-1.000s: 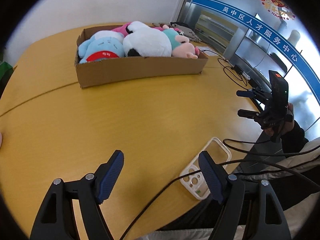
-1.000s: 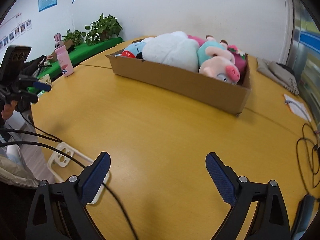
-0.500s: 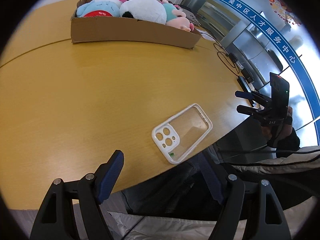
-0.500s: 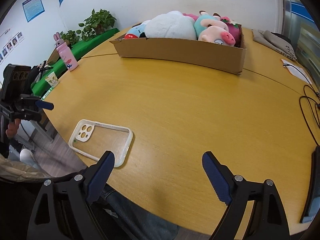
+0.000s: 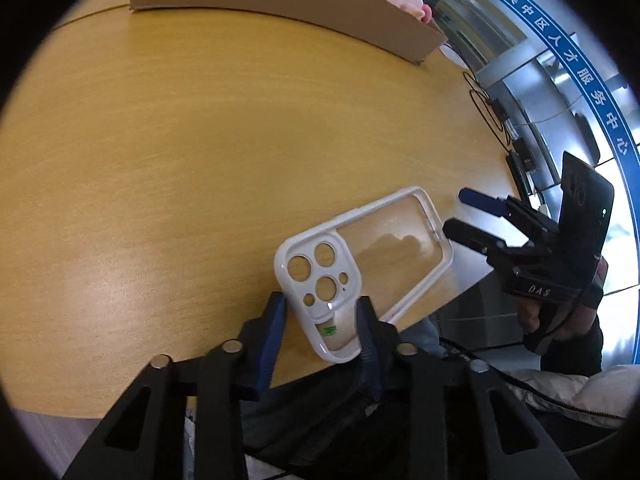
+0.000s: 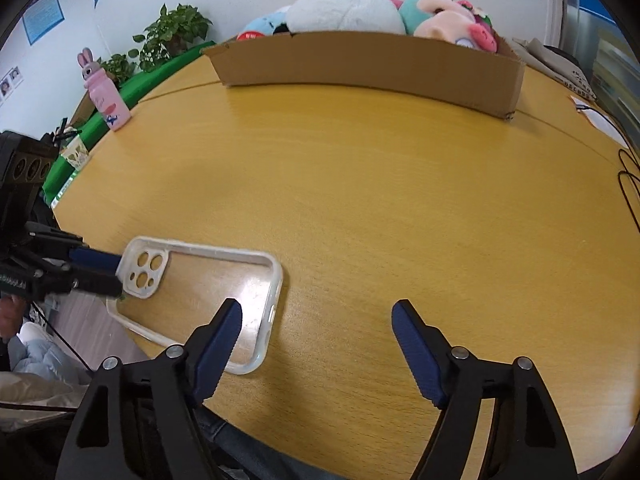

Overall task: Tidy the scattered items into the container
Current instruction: 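Close both grippers on the rim of the clear phone case, then lift the phone case with both grippers and carry it over the box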

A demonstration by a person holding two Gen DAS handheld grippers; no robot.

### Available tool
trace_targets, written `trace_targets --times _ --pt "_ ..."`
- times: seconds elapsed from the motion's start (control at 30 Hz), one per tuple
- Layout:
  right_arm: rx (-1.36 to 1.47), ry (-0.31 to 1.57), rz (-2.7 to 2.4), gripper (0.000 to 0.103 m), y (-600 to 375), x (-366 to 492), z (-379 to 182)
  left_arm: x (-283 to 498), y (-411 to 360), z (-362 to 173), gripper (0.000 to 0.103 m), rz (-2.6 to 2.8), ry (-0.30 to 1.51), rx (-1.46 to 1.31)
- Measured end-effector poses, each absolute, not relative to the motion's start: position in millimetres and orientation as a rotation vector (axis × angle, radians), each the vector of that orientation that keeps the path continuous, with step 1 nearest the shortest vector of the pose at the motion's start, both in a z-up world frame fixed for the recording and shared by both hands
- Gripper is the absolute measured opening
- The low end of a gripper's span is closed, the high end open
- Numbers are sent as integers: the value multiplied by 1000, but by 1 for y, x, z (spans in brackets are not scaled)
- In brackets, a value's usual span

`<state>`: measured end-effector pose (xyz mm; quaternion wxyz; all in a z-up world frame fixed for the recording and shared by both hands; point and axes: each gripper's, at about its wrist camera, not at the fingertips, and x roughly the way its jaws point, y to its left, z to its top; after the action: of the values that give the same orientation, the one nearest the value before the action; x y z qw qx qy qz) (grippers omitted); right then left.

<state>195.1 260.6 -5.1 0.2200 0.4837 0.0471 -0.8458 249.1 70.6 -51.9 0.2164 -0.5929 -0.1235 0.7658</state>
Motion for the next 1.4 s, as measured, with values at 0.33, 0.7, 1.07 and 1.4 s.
trace_targets --times 0.33,0.7,1.07,1.4 --pt "1274 252 -2322 14 239 194 -4 239 70 -54 10 2156 -349 -1646" --pt "1265 196 -2398 7 246 176 15 224 73 -30 9 2196 -315 -1558" --pt "997 245 -2605 7 250 118 106 163 76 55 9 2358 -195 -1274" --pt "847 290 -2688 6 248 52 178 103 83 122 9 2445 -138 -1117"
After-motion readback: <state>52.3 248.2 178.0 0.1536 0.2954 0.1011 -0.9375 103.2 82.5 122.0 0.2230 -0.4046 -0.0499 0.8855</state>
